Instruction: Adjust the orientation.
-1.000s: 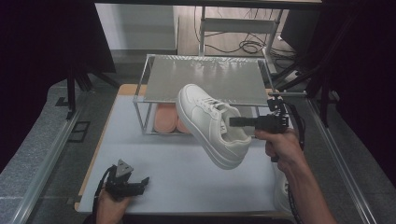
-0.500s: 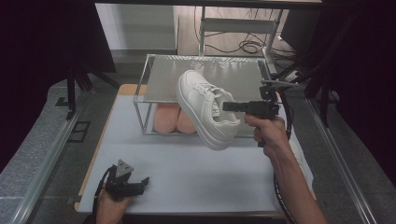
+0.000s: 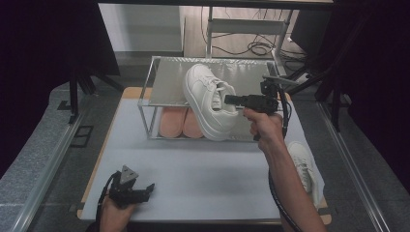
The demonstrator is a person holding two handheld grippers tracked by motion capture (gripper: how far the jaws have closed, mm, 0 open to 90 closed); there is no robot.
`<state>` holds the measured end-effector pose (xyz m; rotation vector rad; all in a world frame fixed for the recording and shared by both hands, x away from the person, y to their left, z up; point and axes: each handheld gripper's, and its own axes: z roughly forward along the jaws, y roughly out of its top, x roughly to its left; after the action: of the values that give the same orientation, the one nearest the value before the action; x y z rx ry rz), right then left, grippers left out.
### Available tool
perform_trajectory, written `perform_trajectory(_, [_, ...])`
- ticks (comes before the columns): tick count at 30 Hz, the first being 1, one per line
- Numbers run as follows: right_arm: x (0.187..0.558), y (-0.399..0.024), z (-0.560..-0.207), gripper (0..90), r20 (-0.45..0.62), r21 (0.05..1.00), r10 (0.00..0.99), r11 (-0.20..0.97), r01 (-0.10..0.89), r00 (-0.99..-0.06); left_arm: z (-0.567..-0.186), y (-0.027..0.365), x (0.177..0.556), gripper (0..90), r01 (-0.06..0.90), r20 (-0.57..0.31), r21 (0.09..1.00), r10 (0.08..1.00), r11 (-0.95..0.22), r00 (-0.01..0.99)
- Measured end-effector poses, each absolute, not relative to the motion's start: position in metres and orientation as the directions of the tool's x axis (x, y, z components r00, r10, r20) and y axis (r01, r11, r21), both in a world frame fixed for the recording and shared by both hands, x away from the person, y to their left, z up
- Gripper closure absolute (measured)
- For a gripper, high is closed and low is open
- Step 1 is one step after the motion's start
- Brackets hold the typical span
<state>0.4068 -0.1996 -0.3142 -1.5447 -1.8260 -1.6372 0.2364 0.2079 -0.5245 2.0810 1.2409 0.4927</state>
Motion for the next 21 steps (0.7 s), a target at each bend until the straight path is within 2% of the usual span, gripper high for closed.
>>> perform_trajectory(21, [0.451,-0.179,-0.315,81.6,0.746,0.565,0.585,-0.304,0.767,-0.318,-0.525,0.208,0.236,13.9,0.629,-0.01,0.702,0.878,-0.334,0.478])
